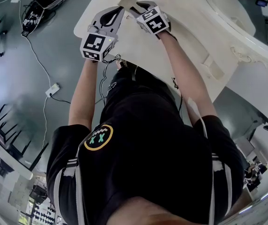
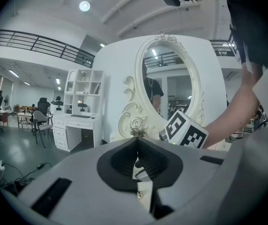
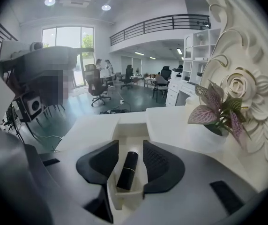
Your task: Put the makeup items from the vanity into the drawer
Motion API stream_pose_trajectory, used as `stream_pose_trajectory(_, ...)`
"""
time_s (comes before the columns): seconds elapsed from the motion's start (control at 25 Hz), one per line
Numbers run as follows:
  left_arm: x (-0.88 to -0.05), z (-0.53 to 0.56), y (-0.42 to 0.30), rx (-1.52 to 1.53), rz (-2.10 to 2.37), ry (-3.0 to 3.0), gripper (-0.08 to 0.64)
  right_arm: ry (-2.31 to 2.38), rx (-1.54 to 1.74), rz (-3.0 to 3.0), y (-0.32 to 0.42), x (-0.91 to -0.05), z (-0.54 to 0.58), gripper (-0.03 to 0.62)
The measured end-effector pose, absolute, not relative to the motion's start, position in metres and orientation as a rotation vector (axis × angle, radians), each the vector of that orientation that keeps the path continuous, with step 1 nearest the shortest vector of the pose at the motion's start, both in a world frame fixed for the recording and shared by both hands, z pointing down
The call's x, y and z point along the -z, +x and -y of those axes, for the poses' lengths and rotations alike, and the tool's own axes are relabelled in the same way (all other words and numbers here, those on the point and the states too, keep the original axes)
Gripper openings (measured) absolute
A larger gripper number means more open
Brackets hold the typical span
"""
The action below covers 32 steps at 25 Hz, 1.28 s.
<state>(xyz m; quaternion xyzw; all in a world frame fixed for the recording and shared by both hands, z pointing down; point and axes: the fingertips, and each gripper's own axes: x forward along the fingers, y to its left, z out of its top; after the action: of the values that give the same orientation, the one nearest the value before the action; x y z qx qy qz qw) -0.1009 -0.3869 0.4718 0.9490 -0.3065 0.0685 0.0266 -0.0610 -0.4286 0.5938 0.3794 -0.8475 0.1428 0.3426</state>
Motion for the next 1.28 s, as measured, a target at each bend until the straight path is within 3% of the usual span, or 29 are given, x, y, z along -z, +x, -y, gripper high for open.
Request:
stream_pose_trajectory(0.4,-0.458,0.383,-0.091,-0.200,0.927,2.966,0.020,1.052,-0.269,2.305,-0.064,-0.533,0.413,0.181)
stream_pose_trajectory(0.64,-0.437,0.380,-0.091,-0.186,0.927,3.001,0.020,1.117,-0.124,2.456,-0.064,-0.460,0.389,0.132)
stream_pose_trajectory(0.88,-0.413,0.367,-0.092,-0.141,0.925,3.002,0.020,1.184,0.054,2.566,-0.056,-0.403,0.355,0.023)
stream_pose_trajectory(1.28,-0.386,0.350,-0.082,-0.103,0.881,3.049,0.020,1.204,0.162,2.648,-0.053,-0.376,0.332,0.021)
